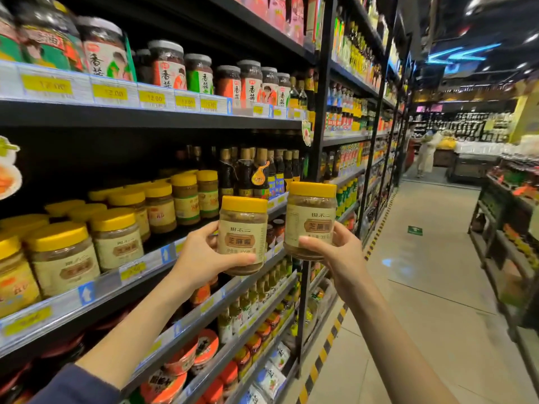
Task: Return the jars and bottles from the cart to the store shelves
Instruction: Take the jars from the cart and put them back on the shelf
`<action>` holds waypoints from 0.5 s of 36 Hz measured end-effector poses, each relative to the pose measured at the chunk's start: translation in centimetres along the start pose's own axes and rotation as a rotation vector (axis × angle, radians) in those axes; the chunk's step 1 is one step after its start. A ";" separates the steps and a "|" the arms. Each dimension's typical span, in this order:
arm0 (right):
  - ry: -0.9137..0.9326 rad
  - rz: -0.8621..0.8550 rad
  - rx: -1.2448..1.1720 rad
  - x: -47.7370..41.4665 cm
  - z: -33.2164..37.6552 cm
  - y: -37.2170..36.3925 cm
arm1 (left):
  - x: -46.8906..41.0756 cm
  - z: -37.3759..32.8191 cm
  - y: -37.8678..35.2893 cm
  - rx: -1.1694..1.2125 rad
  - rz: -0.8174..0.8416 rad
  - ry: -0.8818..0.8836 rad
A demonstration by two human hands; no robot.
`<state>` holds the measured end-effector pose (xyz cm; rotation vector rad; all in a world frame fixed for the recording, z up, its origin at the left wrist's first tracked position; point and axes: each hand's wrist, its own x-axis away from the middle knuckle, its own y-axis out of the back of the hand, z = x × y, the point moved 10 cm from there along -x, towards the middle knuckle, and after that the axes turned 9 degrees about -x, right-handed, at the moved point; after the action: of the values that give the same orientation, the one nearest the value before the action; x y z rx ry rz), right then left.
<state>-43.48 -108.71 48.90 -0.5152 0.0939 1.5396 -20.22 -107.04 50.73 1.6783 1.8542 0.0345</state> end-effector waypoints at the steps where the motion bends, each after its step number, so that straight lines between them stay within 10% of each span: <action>1: -0.006 0.013 -0.004 -0.8 -0.3 0.1 | -0.4 0.3 -0.2 -0.004 -0.009 0.006; 18: -0.131 0.323 -0.113 -14.1 -5.6 -2.7 | -4.3 3.8 0.3 -0.056 -0.371 0.187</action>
<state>-40.14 -123.68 49.88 -0.5037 -0.0127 1.8991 -18.25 -112.29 49.66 1.3076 2.2575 0.0908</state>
